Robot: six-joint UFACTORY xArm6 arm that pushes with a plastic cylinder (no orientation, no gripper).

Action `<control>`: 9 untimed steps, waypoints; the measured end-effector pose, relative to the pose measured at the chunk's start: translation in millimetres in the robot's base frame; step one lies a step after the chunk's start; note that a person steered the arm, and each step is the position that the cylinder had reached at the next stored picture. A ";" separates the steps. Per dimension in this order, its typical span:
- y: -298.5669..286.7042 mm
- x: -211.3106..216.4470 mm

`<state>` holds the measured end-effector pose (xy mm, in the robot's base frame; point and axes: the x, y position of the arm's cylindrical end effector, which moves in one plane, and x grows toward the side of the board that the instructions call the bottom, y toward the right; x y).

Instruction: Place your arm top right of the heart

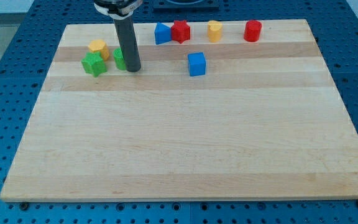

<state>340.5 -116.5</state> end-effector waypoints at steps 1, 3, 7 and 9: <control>16.7 -8.4; -23.1 -37.3; 231.7 -7.6; 409.4 -44.8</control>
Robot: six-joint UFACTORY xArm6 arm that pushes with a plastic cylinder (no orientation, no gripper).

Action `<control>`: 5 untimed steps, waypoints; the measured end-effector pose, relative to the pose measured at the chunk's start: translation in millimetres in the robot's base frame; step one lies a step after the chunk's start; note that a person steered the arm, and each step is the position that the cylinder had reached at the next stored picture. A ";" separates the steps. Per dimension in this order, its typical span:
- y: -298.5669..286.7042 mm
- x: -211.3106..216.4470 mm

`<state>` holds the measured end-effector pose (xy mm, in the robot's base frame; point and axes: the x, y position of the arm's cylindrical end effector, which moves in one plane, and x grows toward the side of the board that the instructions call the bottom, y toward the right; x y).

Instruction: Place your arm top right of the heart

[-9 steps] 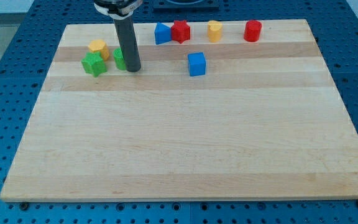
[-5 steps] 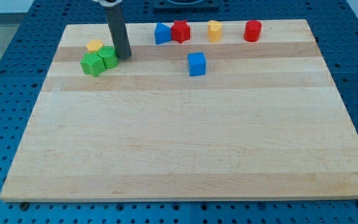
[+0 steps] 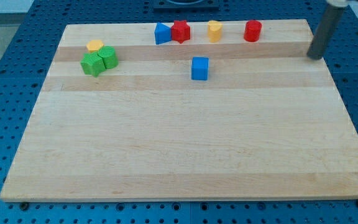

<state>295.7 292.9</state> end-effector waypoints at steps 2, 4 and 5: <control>-40.3 -104.6; -57.8 -104.6; -114.1 -103.5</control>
<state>192.1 178.7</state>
